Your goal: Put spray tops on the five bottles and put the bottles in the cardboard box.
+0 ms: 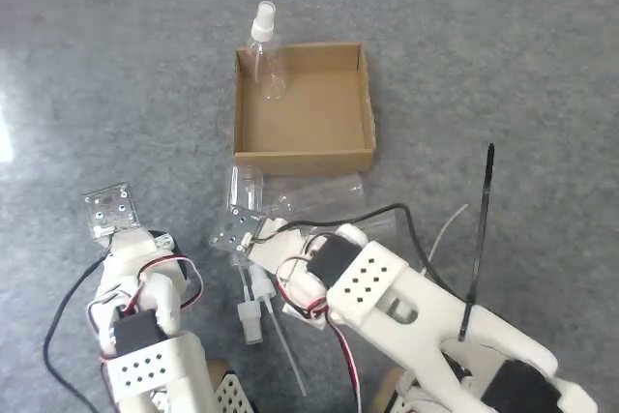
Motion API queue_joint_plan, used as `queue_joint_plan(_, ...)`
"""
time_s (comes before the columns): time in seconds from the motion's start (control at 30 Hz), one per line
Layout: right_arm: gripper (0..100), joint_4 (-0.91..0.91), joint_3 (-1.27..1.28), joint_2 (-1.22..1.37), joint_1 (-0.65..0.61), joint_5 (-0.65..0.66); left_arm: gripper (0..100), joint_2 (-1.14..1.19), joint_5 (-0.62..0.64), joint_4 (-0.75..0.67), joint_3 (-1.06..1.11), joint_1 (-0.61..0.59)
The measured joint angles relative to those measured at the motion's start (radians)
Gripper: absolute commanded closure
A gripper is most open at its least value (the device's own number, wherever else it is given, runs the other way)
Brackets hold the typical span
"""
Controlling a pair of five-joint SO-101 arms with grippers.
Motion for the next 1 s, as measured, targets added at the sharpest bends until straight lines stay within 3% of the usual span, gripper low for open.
queue_joint_plan(0.23,73.9,-0.106,0.068,0.000,-0.002,0.000,98,0.000,0.000,0.000,0.000,0.000)
queue_joint_plan(0.57,74.0,-0.112,0.069,0.092,0.000,0.061,98,0.000,0.000,0.000,0.000,0.000)
queue_joint_plan(0.77,83.1,-0.112,0.069,0.097,0.000,0.061,98,0.000,0.000,0.000,0.000,0.000)
queue_joint_plan(1.0,84.0,-0.112,0.069,0.097,0.023,0.064,98,0.000,0.000,0.000,0.000,0.000)
